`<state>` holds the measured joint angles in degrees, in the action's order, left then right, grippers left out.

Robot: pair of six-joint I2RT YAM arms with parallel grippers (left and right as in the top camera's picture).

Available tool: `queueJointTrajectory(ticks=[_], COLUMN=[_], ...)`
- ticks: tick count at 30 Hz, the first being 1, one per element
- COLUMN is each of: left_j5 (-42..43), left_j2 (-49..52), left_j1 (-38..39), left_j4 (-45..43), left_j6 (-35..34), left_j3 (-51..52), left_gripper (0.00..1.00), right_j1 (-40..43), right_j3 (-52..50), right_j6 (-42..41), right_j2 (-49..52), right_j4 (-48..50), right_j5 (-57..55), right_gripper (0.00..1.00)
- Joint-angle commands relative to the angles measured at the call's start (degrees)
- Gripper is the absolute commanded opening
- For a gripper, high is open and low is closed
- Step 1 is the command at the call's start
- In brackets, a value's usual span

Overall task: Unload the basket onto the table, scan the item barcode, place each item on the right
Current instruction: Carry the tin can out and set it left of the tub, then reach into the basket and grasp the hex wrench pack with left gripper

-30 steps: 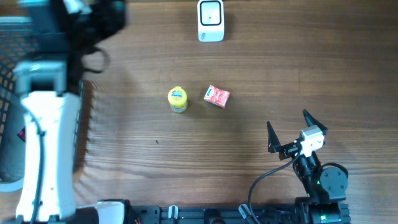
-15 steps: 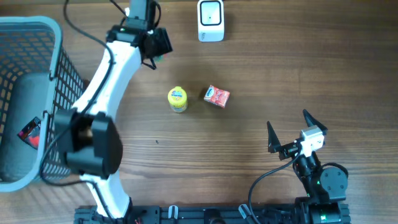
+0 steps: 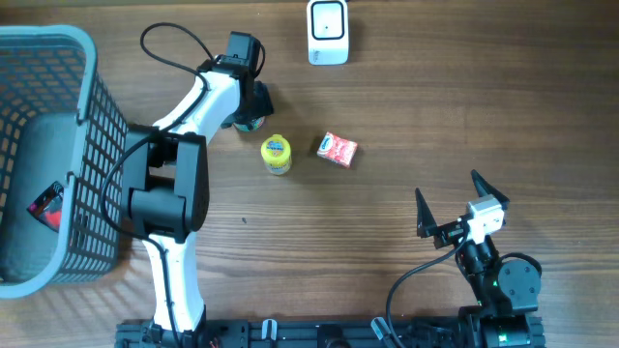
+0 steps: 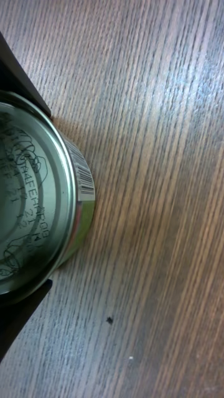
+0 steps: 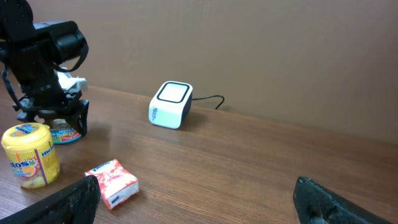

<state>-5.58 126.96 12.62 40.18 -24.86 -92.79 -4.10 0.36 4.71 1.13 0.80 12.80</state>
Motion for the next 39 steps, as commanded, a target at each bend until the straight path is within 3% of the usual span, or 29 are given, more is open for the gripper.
queueJointTrajectory(ticks=[1, 4, 10, 16, 20, 24, 26, 30, 34, 39], left_j5=[1.4, 1.4, 0.2, -8.0, -12.4, -16.1, -15.7, -11.8, -10.7, -9.6], left_j2=[2.7, 2.7, -0.4, -20.2, -33.9, -44.1, -46.5, -45.0, -40.4, -37.3], left_j1=[0.0, 0.0, 0.0, -0.2, -2.1, -11.9, -23.2, -37.6, -45.4, -47.8], left_j4=[-0.3, -0.3, 0.3, 7.1, 6.3, 8.7, 18.8, 33.9, 39.3, 36.0], left_j6=[-1.3, -1.3, -0.9, 2.1, 2.1, 2.3, 0.0, -3.0, -3.0, -2.7], left_j3=[2.8, 2.8, 2.7, -6.0, -12.8, -16.5, -16.5, -14.3, -10.2, -2.5], left_gripper=[0.85, 1.0, 1.0, 1.0, 1.0, 1.0, 1.0, 1.0, 1.0, 1.0], right_j1=[-0.1, -0.1, -0.1, -0.1, -0.1, -0.1, -0.1, -0.1, -0.1, -0.1], right_j3=[-0.1, -0.1, -0.1, -0.1, -0.1, -0.1, -0.1, -0.1, -0.1, -0.1], right_j6=[-0.6, -0.6, -0.6, -0.6, -0.6, -0.6, -0.6, -0.6, -0.6, -0.6], right_j2=[-0.1, -0.1, -0.1, -0.1, -0.1, -0.1, -0.1, -0.1, -0.1, -0.1], right_j4=[0.1, 0.1, 0.1, 0.1, 0.1, 0.1, 0.1, 0.1, 0.1, 0.1], right_j5=[-0.6, -0.6, -0.6, -0.6, -0.6, -0.6, -0.6, -0.6, -0.6, -0.6], right_gripper=[1.0, 1.0, 1.0, 1.0, 1.0, 1.0, 1.0, 1.0, 1.0, 1.0])
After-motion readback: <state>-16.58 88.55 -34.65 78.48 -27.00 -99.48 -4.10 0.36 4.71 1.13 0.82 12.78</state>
